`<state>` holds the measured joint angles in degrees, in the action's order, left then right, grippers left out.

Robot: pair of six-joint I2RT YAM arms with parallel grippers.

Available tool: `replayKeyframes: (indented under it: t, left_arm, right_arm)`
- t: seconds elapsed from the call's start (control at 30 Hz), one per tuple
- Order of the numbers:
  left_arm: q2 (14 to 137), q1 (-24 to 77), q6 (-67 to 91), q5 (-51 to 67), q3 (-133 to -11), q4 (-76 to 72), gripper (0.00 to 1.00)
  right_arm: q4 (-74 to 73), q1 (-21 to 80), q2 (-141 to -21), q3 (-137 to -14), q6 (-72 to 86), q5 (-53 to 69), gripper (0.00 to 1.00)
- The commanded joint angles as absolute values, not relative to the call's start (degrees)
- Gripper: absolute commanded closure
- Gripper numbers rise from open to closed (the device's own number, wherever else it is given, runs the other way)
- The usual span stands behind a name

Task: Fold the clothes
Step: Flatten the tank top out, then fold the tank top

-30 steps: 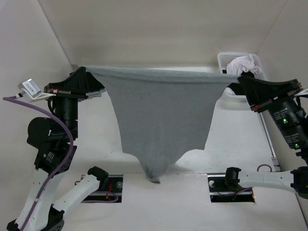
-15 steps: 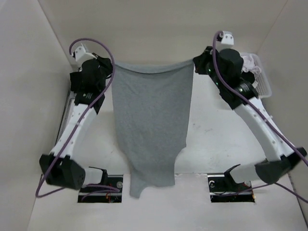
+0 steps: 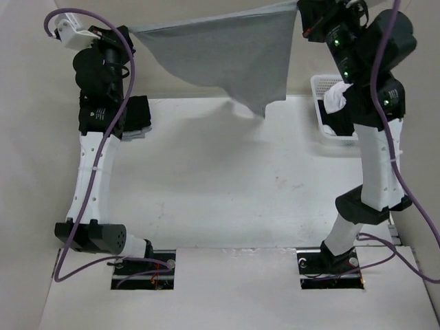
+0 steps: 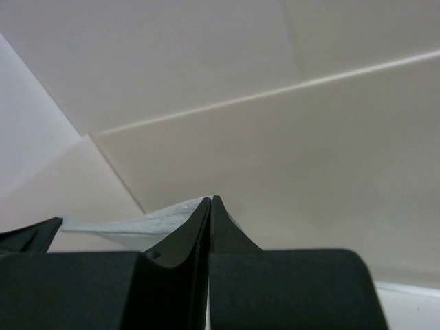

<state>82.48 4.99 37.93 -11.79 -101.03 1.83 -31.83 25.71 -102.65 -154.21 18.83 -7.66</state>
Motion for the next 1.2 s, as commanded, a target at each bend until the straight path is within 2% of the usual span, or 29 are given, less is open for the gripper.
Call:
replayKeyframes:
  t: [0.0, 0.13, 0.23, 0.4, 0.5, 0.6, 0.7, 0.83, 1.0, 1.07, 1.17]
  left_arm:
    - [81.13, 5.14, 35.86, -10.63, -103.45, 0.53, 0.99]
    - [78.06, 6.45, 34.72, -12.21, -97.76, -0.70, 0.99]
    - [73.67, 8.74, 33.93, -14.67, -88.19, -4.47, 0.99]
    - [58.74, 12.16, 36.82, -17.84, -61.22, -9.48, 0.98]
    - [45.66, 15.50, 38.84, -19.68, -42.16, -10.11, 0.98]
    - [31.51, 18.49, 40.68, -20.48, -30.00, -0.05, 0.98]
    - [17.45, 20.95, 44.46, -20.48, -24.36, 15.24, 0.98]
    - [7.66, 21.31, 47.72, -21.18, -25.04, 29.60, 0.98]
    - [12.28, 21.14, 49.66, -20.83, -28.65, 28.85, 0.97]
    - [18.42, 21.40, 48.96, -21.27, -29.00, 23.32, 0.97]
    - [30.37, 20.53, 47.38, -22.49, -30.40, 11.64, 0.97]
  right_arm:
    - [-35.25, 24.92, -100.82, -153.30, 17.67, -7.91, 1.00]
    - [-31.83, 24.74, -92.92, -137.59, 17.14, -8.96, 1.00]
    - [-24.11, 25.00, -83.09, -118.11, 16.87, -10.45, 1.00]
    - [-14.96, 28.95, -64.46, -82.43, 20.02, -12.48, 1.00]
    - [-11.44, 34.47, -53.21, -61.77, 25.73, -13.53, 1.00]
    - [-11.77, 41.59, -43.19, -44.70, 32.85, -14.94, 1.00]
    - [-15.80, 50.20, -34.57, -32.56, 41.98, -15.29, 1.00]
    - [-22.57, 62.24, -25.51, -23.83, 53.76, -17.92, 1.00]
    - [-27.95, 73.33, -23.99, -24.43, 61.96, -26.79, 1.00]
    - [-27.34, 74.13, -26.70, -26.27, 61.00, -29.26, 1.00]
    - [-24.80, 66.17, -33.02, -30.48, 53.99, -28.58, 1.00]
